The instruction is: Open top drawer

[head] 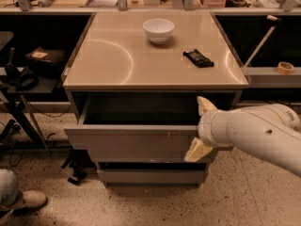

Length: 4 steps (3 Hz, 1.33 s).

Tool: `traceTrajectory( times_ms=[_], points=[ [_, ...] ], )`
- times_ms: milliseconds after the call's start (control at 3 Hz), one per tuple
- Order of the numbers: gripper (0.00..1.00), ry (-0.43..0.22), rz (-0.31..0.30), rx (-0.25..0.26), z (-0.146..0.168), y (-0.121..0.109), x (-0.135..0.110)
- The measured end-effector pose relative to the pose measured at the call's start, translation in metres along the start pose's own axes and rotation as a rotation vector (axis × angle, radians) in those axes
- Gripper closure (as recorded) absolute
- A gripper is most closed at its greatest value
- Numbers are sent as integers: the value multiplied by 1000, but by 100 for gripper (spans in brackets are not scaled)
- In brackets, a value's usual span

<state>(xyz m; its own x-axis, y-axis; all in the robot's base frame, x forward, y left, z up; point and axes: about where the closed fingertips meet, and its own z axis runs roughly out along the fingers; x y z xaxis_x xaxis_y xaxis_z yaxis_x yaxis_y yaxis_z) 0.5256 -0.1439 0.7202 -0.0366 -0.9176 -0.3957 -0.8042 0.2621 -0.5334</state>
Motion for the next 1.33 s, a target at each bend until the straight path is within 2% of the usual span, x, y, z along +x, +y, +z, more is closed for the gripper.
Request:
traceTrajectory(
  times_ms=[333,667,1000,1333],
  points=[
    [0,-43,37,6,31,-11,-15],
    [0,-48,41,4,34,-11,-18],
    [0,-19,14,-1,34,-9,-19],
    [0,17,4,-51,54,3,-15]
  ],
)
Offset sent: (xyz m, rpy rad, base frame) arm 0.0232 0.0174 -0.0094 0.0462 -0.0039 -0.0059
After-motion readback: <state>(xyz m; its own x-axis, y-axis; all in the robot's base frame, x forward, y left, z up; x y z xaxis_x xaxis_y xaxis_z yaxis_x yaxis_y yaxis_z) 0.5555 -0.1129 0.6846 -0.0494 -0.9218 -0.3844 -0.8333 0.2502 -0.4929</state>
